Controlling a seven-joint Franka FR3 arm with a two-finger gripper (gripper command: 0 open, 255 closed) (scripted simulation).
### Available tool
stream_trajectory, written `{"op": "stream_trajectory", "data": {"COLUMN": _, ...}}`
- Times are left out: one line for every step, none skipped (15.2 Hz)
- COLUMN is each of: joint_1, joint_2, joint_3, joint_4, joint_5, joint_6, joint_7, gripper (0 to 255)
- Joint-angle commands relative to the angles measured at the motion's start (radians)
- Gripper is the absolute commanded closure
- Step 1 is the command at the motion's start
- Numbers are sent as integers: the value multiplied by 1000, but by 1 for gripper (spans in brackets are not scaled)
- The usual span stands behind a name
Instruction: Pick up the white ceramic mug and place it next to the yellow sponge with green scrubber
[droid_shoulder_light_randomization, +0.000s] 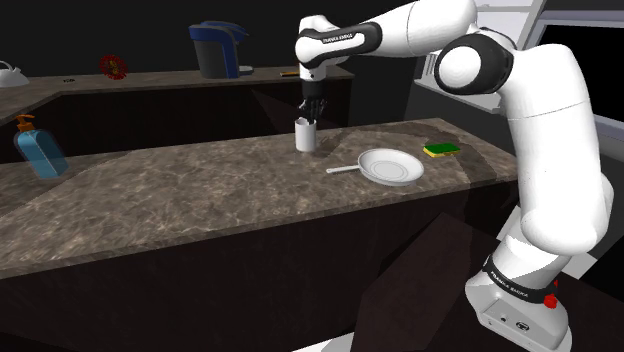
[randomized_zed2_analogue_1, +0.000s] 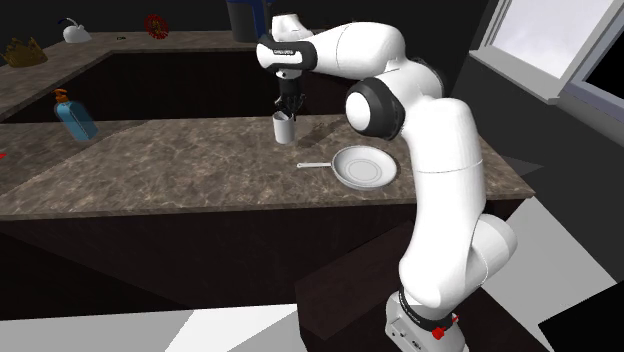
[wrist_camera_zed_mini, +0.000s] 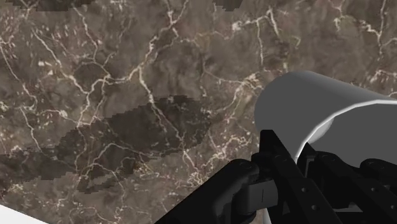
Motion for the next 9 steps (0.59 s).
{"op": "stream_trajectory", "data": {"joint_1": 2, "joint_2": 1, "joint_3": 0, "joint_4": 28, "joint_5": 0, "joint_6": -28, "joint_7": 2, "gripper": 255}}
{"op": "stream_trajectory", "data": {"joint_1": 2, "joint_2": 1, "joint_3": 0, "joint_4": 43, "joint_5": 0, "joint_6": -42, "joint_7": 1, "gripper": 255}}
{"op": "stream_trajectory", "data": {"joint_1": 2, "joint_2": 2, "joint_3": 1, "joint_4": 58, "joint_5": 0, "joint_6": -56, "joint_7": 1, "gripper": 255}}
{"op": "stream_trajectory", "data": {"joint_1": 3, "joint_2": 4, "joint_3": 1, "joint_4": 74, "joint_5": 0, "joint_6": -71, "joint_7": 1, "gripper": 255}}
{"op": "stream_trajectory", "data": {"joint_1": 3, "joint_2": 6, "joint_3": 1, "joint_4": 91, "joint_5": 0, "joint_6": -85, "joint_7": 1, "gripper": 255}}
{"op": "stream_trajectory", "data": {"joint_1": 3, "joint_2": 8, "joint_3": 1, "joint_4": 108, "joint_5": 0, "joint_6": -100, "joint_7": 1, "gripper": 255}}
{"op": "stream_trajectory", "data": {"joint_1": 4, "joint_2": 11, "joint_3": 1, "joint_4": 126, "joint_5": 0, "joint_6": -116, "joint_7": 1, "gripper": 255}}
{"op": "stream_trajectory", "data": {"joint_1": 4, "joint_2": 14, "joint_3": 1, "joint_4": 145, "joint_5": 0, "joint_6": -131, "joint_7": 1, "gripper": 255}}
{"op": "stream_trajectory", "data": {"joint_1": 5, "joint_2": 18, "joint_3": 1, "joint_4": 165, "joint_5": 0, "joint_6": -147, "joint_7": 1, "gripper": 255}}
